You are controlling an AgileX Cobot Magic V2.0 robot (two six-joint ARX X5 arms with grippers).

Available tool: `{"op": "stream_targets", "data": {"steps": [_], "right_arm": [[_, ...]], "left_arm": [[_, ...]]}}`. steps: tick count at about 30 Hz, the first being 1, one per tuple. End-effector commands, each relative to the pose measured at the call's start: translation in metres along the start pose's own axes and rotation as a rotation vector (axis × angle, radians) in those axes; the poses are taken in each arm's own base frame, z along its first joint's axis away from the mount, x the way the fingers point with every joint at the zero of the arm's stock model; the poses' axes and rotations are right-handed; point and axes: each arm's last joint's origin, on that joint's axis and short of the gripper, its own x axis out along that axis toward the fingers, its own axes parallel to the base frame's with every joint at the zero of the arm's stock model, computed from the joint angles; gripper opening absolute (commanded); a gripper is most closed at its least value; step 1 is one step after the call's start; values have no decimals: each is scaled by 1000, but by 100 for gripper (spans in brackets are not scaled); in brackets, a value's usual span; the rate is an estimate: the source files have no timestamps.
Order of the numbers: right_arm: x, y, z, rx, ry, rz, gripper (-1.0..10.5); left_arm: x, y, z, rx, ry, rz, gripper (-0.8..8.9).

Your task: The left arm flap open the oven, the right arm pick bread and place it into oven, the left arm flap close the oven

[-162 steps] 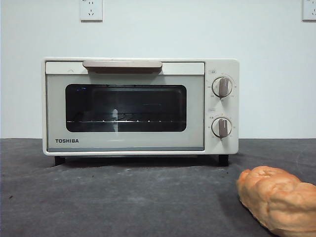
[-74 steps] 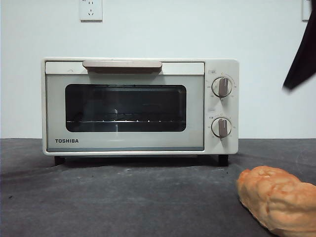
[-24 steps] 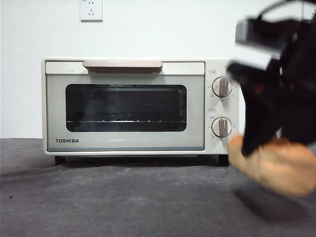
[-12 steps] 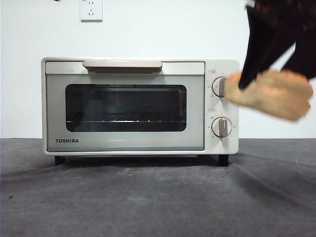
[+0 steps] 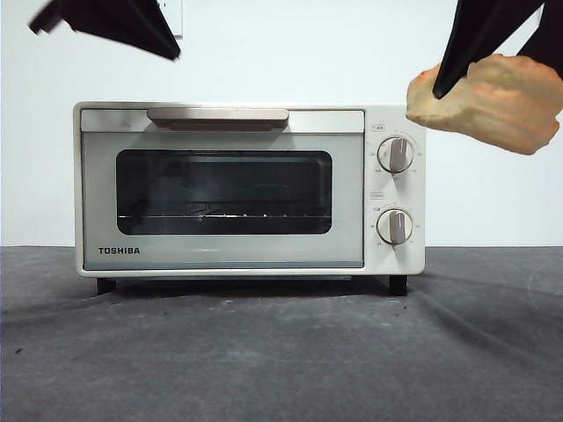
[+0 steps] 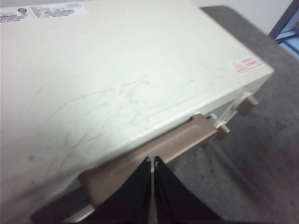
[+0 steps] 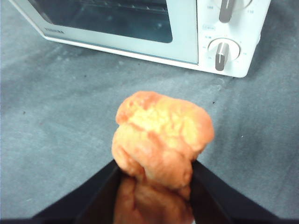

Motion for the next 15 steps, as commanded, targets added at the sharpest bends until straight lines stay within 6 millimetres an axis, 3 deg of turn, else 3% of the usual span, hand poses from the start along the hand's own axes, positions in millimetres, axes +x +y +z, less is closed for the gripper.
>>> {"op": "stream_targets", "data": {"steps": [1,15], "right_arm": [[-4,3,4,-14,-16,12,193],[-5,3,3,-18,-14,11,193]], "left_arm": [[11,-1,8,50,-4,4,16],[48,-3,0,97,69,28,16]]}}
